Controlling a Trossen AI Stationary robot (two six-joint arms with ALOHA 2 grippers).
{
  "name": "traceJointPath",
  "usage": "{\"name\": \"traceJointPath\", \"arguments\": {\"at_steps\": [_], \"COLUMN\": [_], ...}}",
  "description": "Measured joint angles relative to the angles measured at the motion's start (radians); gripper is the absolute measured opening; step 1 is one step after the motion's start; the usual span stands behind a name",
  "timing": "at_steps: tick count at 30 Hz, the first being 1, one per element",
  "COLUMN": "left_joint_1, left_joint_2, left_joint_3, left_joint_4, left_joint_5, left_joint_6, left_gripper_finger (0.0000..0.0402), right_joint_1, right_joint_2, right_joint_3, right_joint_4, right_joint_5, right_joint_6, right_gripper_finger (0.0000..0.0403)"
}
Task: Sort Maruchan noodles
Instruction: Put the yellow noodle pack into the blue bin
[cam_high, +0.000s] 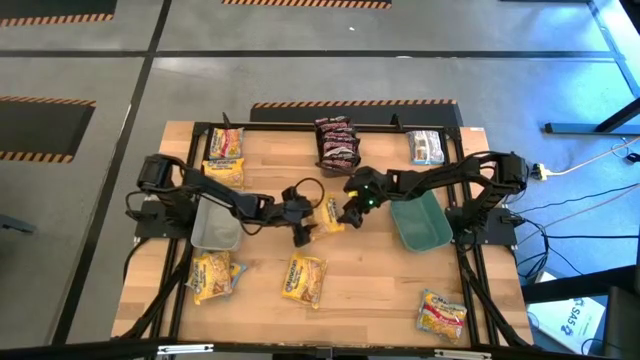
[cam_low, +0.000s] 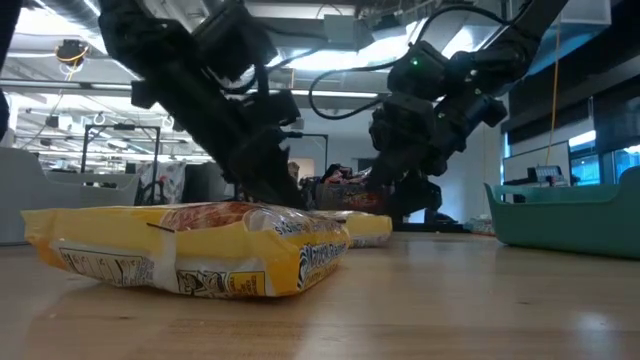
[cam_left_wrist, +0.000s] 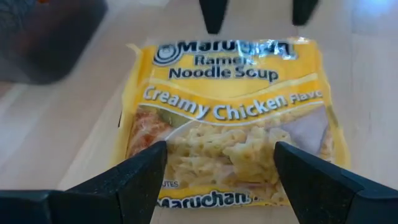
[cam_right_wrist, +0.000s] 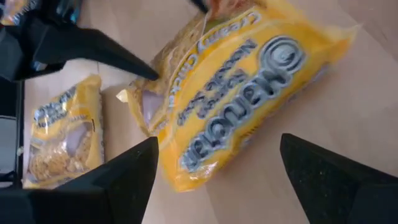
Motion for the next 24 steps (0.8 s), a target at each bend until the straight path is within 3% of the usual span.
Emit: {"name": "traceJointPath", "arguments": {"at_steps": [16,24], "left_joint_1": [-0.027,-0.031], "left_joint_2": [0.040,0.041], "left_joint_3": [0.002,0.001], "left_joint_4": [-0.014,-0.013], "left_joint_5": [-0.063,-0.066], "left_joint_6": [-0.006,-0.008], "left_gripper_finger": [0.0294,0.0294], "right_joint_1": [0.000,-0.001], "right_joint_2": [0.001,0.116], "right_joint_3": [-0.001,0.000], "right_joint_4": [-0.069,0.108], "right_joint_5": [0.058,0.004], "right_joint_6": [-0.015,0.029], "right_gripper_finger": [0.0319,0.0319]}}
